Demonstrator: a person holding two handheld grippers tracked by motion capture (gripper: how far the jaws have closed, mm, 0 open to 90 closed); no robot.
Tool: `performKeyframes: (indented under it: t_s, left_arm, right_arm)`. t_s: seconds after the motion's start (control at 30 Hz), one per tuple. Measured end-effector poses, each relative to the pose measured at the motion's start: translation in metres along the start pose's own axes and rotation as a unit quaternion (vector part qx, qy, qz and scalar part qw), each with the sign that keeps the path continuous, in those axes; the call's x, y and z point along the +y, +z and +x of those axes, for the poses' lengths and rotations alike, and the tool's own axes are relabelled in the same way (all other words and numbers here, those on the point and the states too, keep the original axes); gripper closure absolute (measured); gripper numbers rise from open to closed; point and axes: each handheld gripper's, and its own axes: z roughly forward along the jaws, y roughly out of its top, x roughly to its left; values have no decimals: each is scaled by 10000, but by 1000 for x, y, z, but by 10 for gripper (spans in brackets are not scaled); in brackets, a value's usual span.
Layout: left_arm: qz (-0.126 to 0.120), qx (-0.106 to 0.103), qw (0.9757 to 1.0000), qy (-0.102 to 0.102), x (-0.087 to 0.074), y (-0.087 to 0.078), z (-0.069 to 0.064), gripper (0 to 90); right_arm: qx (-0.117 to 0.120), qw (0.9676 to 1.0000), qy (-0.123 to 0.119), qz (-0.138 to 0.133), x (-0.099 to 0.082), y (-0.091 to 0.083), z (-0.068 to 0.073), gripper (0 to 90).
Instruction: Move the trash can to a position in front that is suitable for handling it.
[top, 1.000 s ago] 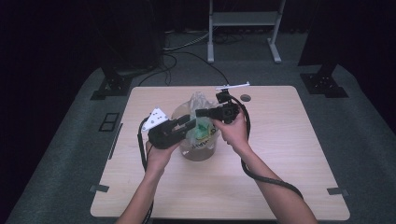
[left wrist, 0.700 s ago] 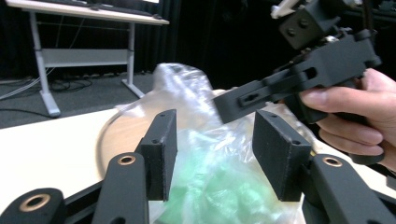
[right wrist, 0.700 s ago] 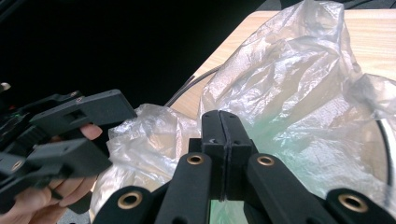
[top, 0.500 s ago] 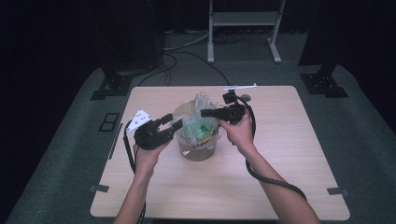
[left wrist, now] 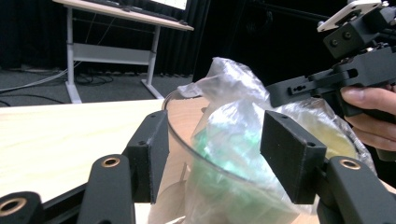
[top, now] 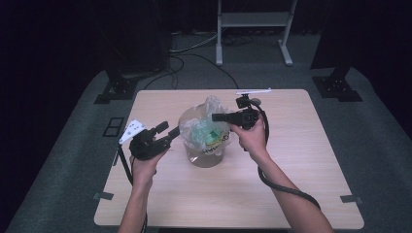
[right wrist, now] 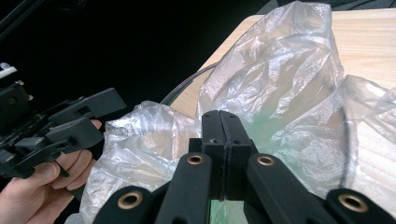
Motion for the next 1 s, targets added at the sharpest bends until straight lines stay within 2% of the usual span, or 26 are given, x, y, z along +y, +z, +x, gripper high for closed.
performKeyframes:
  t_s: [0.23,0.5,1.0]
  left_arm:
    - [-11,2,9999,-172,-9,-3,8,385]
    - [-38,39,9998,-197,-10,-7,11,379]
    - [135,205,9994,-229,-19,-4,18,335]
  right_arm:
    - [23,10000,63,-61,0,-4,-3,900]
    - [36,9999,65,-95,0,-6,-5,900]
    - [123,9997,21,-206,4,-14,1,900]
